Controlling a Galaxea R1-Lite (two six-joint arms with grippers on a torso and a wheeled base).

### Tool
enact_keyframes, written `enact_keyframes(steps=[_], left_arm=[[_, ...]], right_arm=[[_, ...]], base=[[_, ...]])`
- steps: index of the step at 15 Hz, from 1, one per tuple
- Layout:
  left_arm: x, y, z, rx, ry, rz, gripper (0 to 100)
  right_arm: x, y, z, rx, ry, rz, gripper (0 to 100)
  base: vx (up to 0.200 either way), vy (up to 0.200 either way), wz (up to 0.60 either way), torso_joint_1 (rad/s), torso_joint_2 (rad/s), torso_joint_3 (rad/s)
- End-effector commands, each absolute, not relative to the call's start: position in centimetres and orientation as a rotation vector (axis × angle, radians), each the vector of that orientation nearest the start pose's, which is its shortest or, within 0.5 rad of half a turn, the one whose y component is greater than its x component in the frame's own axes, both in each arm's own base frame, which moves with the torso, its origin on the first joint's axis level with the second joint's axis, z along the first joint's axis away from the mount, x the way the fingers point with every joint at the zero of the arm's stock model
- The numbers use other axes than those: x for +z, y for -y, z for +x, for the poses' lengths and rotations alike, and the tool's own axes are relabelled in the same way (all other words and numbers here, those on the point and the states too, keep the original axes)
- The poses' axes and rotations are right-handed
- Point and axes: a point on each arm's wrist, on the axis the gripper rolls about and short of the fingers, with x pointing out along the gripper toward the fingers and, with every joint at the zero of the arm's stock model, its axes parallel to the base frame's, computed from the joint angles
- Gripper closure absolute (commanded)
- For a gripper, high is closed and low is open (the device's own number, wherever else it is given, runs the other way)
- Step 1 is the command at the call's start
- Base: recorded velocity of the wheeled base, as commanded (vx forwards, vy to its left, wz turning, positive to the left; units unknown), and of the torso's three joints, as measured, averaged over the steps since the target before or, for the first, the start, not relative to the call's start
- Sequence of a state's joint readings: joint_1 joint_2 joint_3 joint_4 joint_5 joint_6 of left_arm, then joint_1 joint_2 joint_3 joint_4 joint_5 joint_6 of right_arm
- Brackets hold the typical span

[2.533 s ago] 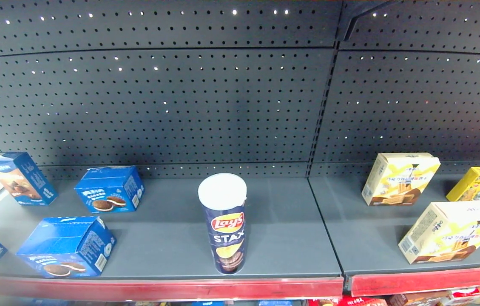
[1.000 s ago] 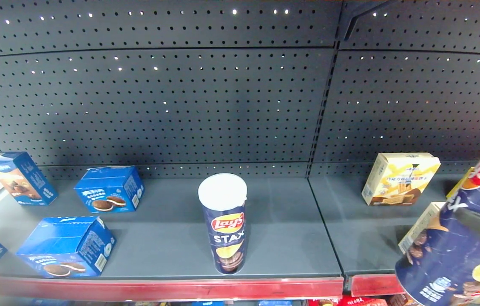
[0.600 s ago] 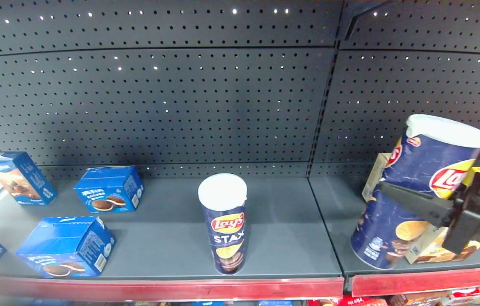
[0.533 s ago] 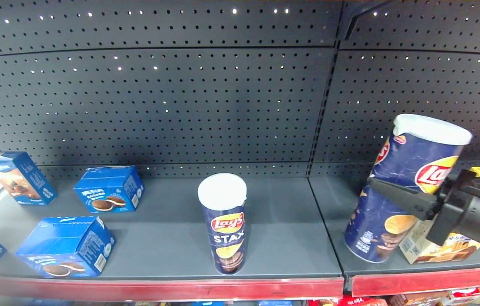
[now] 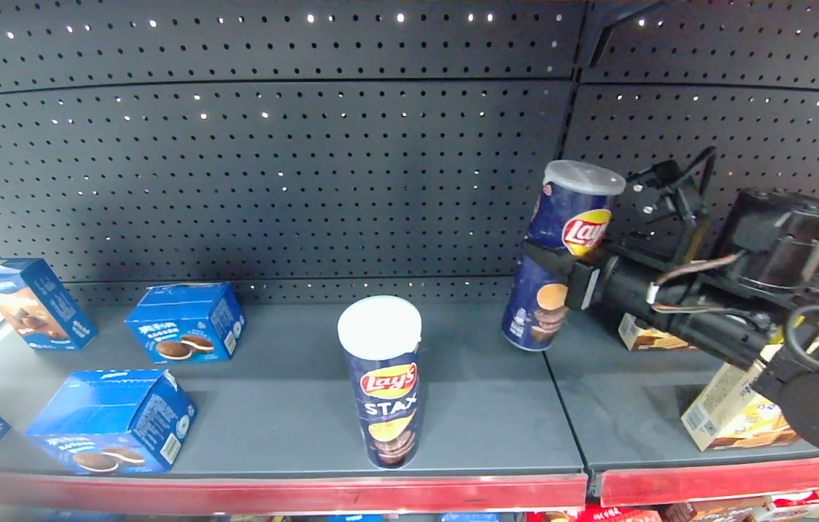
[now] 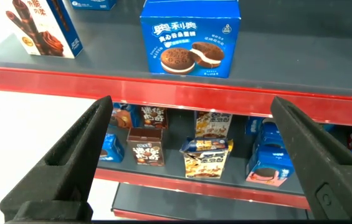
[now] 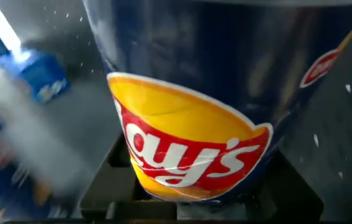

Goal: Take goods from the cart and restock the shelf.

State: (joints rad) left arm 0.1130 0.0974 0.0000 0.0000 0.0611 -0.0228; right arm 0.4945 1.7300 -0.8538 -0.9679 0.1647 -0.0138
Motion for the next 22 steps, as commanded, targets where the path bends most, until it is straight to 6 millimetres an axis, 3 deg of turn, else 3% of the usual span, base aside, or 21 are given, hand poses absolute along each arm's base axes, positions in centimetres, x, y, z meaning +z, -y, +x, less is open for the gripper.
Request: enact_keyframes(steps=[1,7,10,13,22], left_arm=[[7.7,0.0,-1.5,0.176,-0.098,-0.026,0],[7.7,0.0,-1.5,0.176,-0.098,-0.026,0],[7.7,0.0,-1.5,0.176,-0.098,-0.026,0],[7.7,0.0,-1.5,0.176,-0.098,-0.026,0],[7.7,0.0,-1.5,0.176,-0.098,-0.026,0]], right_arm=[[20.6,-18.1,32.0,0.674,0.085,-0.006,100],[19.9,-22.7,34.2,0.798,0.131,-0.035,100],[20.3,-24.9,34.4,0.849,0.162,-0.027,100],[19.3,-26.9,34.4,0.856,0.145,-0.027,100],[17.0,-28.9,34.8,0.759,0.104,-0.036,100]], base=[[0.000,0.000,0.00,0.000,0.00,0.000],[0.000,0.000,0.00,0.000,0.00,0.000],[0.000,0.000,0.00,0.000,0.00,0.000],[0.000,0.000,0.00,0.000,0.00,0.000],[0.000,0.000,0.00,0.000,0.00,0.000]])
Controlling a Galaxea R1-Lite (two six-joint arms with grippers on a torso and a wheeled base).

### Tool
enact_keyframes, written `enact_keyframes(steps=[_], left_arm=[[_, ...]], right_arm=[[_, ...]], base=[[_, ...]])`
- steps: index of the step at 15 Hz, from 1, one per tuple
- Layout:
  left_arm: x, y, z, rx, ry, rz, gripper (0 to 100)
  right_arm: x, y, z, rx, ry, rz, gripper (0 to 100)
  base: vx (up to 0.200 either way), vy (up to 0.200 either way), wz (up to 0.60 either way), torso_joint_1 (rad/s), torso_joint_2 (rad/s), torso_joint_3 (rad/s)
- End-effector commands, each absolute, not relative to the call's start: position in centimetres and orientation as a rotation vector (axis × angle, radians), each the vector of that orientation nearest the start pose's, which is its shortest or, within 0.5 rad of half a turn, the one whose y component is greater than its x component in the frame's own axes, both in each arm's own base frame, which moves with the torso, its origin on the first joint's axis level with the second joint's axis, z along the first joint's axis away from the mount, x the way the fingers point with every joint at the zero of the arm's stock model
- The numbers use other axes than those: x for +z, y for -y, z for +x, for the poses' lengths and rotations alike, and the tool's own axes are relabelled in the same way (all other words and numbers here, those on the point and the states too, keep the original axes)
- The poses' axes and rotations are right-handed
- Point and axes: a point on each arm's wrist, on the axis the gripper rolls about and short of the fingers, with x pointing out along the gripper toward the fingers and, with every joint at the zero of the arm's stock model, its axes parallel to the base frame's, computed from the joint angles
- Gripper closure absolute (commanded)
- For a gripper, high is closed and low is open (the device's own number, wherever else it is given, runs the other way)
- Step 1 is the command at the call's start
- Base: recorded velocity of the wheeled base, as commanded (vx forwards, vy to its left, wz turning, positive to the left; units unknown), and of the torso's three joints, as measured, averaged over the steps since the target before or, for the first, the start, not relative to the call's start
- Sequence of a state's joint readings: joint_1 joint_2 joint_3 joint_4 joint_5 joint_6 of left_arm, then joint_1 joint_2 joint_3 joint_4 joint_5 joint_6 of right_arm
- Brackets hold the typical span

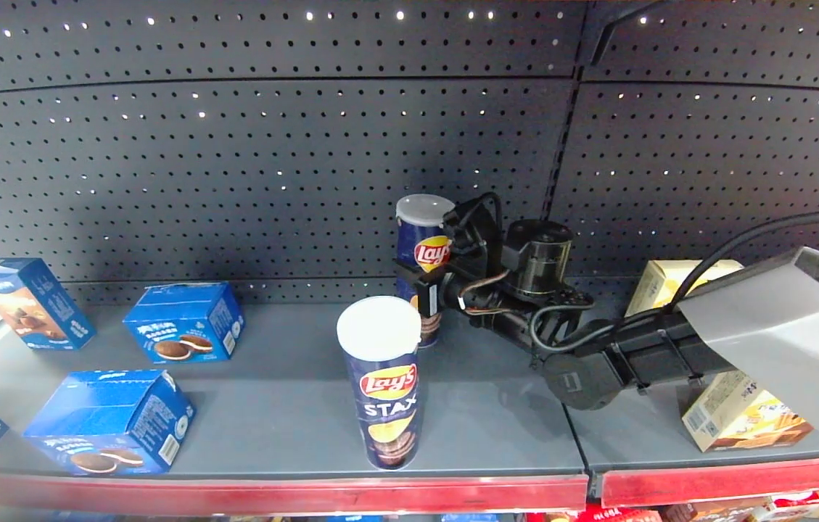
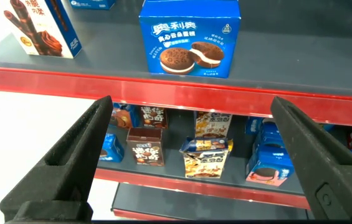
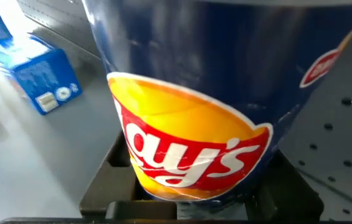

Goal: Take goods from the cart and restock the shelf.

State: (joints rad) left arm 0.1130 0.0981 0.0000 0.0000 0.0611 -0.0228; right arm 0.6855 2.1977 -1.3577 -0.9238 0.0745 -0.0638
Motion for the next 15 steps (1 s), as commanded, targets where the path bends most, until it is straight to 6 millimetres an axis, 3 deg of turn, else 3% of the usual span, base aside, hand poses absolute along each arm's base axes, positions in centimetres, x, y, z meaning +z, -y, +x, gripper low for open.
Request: enact_keyframes(steps=[1,15], left_arm=[[7.7,0.0,-1.5,0.176,-0.098,-0.026,0],[7.7,0.0,-1.5,0.176,-0.098,-0.026,0]], right_arm=[[16.9,-28.9,34.8,0.756,0.101,-0.037,100],[14.9,-30.5,35.7,0.763,0.098,-0.076,100]], base=[[0.000,0.000,0.00,0.000,0.00,0.000],[0.000,0.000,0.00,0.000,0.00,0.000]])
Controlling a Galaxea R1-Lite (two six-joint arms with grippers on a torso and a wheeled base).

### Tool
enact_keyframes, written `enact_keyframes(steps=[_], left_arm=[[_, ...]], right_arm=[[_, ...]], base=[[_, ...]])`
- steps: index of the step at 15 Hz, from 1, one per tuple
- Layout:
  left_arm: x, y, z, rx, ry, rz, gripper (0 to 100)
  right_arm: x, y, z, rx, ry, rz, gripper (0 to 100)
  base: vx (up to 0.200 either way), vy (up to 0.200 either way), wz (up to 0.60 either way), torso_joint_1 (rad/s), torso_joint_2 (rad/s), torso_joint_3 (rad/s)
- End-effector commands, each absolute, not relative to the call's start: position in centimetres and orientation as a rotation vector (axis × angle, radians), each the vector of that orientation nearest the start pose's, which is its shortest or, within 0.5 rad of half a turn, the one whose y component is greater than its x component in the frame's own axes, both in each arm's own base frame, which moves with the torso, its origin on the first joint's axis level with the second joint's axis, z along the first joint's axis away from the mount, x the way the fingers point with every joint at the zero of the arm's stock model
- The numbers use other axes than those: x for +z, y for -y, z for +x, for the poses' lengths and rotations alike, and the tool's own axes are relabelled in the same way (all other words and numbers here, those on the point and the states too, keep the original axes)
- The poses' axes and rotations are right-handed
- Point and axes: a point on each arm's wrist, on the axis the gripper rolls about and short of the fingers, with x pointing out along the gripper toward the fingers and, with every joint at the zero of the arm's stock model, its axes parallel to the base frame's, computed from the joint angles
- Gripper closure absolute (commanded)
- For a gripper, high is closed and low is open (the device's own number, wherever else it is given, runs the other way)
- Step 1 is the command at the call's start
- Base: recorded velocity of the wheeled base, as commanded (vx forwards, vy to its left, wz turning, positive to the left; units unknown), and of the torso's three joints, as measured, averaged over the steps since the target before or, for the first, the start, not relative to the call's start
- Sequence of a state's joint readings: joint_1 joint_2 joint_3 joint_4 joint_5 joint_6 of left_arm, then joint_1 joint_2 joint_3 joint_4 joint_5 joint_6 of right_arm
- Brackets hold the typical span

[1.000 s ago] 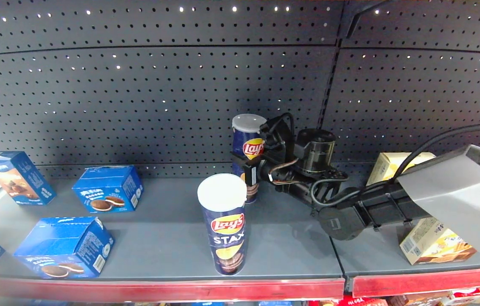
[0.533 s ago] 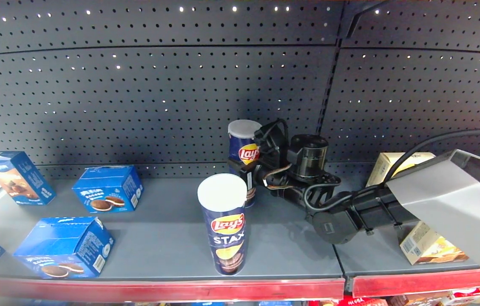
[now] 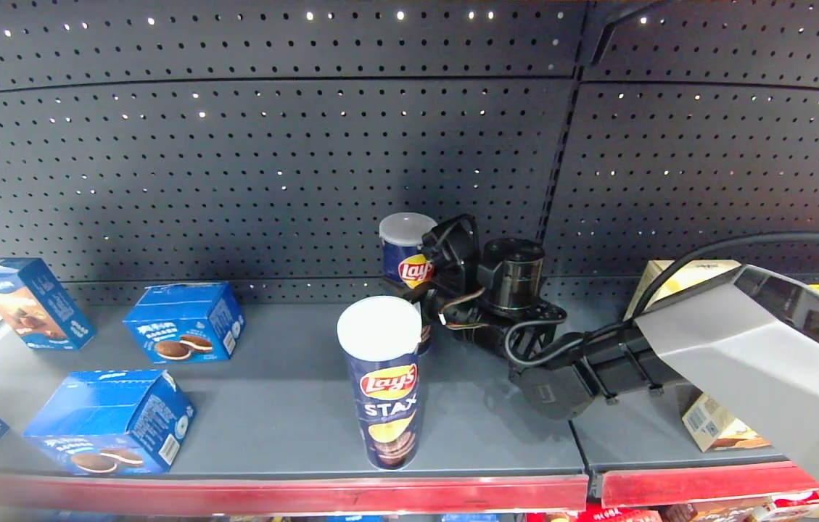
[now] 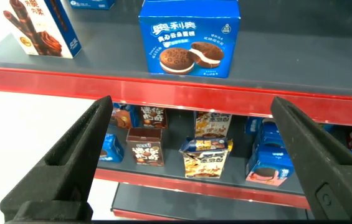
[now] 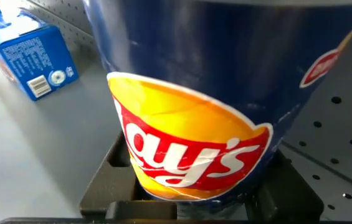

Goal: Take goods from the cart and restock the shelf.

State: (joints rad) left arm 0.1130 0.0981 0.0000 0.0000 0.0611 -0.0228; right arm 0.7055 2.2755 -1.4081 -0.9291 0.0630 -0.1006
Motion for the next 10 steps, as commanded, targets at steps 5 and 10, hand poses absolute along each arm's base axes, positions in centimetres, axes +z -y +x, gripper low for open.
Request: enact_keyframes(steps=[5,10], left_arm=[[7.74,0.04,-1.53,0.176,-0.098,-0.026,0],[7.74,0.04,-1.53,0.176,-0.098,-0.026,0]], right_arm=[[14.85,-30.51,35.82,0.761,0.098,-0.076,100],[14.16,-30.71,35.60,0.768,0.087,-0.102,100]], base=[[0.000,0.000,0.00,0.000,0.00,0.000],[0.000,0.000,0.00,0.000,0.00,0.000]])
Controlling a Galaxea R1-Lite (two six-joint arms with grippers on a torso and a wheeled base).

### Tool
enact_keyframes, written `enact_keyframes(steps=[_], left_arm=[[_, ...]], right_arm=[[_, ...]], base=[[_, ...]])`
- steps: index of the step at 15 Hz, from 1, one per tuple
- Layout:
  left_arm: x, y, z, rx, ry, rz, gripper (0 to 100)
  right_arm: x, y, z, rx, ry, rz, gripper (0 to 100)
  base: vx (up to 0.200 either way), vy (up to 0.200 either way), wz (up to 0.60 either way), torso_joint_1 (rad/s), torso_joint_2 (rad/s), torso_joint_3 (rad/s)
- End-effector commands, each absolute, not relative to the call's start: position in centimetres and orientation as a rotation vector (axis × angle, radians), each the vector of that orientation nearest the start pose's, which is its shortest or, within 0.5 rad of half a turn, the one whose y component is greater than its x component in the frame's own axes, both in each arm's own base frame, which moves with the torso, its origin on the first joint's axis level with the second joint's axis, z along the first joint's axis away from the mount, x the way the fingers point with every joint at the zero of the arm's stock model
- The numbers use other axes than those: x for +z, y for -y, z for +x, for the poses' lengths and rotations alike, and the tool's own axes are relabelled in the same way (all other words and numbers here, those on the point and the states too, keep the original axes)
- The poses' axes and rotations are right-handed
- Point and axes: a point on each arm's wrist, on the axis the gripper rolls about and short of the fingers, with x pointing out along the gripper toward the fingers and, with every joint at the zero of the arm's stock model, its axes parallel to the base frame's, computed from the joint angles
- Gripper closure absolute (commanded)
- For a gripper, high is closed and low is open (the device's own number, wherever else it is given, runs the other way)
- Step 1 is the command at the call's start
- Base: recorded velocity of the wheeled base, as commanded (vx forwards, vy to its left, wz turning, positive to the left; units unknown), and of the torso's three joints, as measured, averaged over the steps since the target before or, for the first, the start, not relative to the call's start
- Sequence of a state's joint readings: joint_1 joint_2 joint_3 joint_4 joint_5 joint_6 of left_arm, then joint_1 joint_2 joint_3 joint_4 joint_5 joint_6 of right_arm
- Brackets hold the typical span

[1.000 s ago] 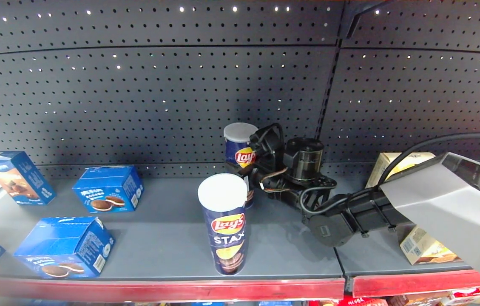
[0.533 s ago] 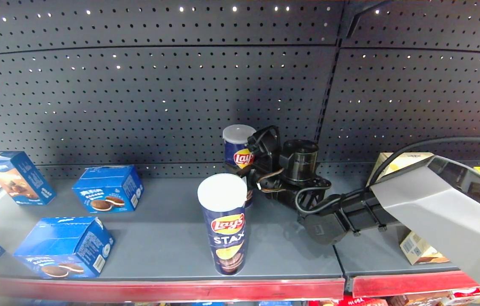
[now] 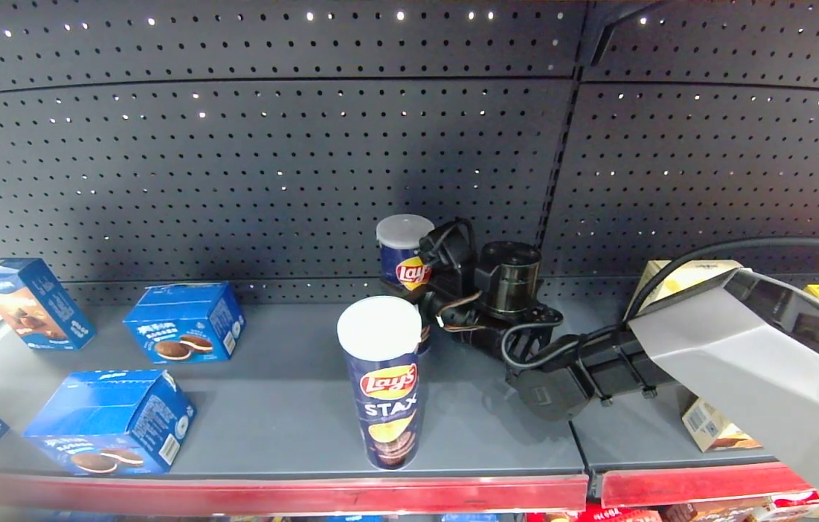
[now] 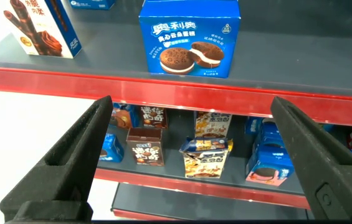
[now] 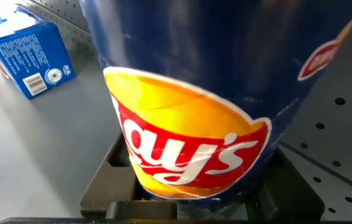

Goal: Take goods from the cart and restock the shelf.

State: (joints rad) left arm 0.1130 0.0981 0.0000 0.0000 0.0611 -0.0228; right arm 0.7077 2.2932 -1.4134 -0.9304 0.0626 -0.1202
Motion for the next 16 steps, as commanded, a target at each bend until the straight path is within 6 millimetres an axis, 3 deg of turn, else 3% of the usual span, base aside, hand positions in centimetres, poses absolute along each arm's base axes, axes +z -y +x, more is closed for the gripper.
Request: enact_keyframes(steps=[1,7,11,13,16], left_arm=[[7.7,0.0,-1.5,0.176,-0.098,-0.026,0],[7.7,0.0,-1.5,0.176,-0.098,-0.026,0],[7.7,0.0,-1.5,0.176,-0.098,-0.026,0],[7.7,0.0,-1.5,0.176,-0.098,-0.026,0],[7.7,0.0,-1.5,0.176,-0.098,-0.026,0]], right_arm=[[14.1,-30.7,35.6,0.768,0.086,-0.104,0],[14.4,-29.6,34.6,0.765,0.079,-0.151,0],[15.0,-25.7,32.1,0.741,0.040,-0.233,0],[15.7,-23.3,29.9,0.729,0.025,-0.246,0],[18.6,-19.9,27.2,0.693,0.061,-0.234,0]], base=[[0.000,0.000,0.00,0.000,0.00,0.000],[0.000,0.000,0.00,0.000,0.00,0.000],[0.000,0.000,0.00,0.000,0.00,0.000],[0.000,0.000,0.00,0.000,0.00,0.000],[0.000,0.000,0.00,0.000,0.00,0.000]])
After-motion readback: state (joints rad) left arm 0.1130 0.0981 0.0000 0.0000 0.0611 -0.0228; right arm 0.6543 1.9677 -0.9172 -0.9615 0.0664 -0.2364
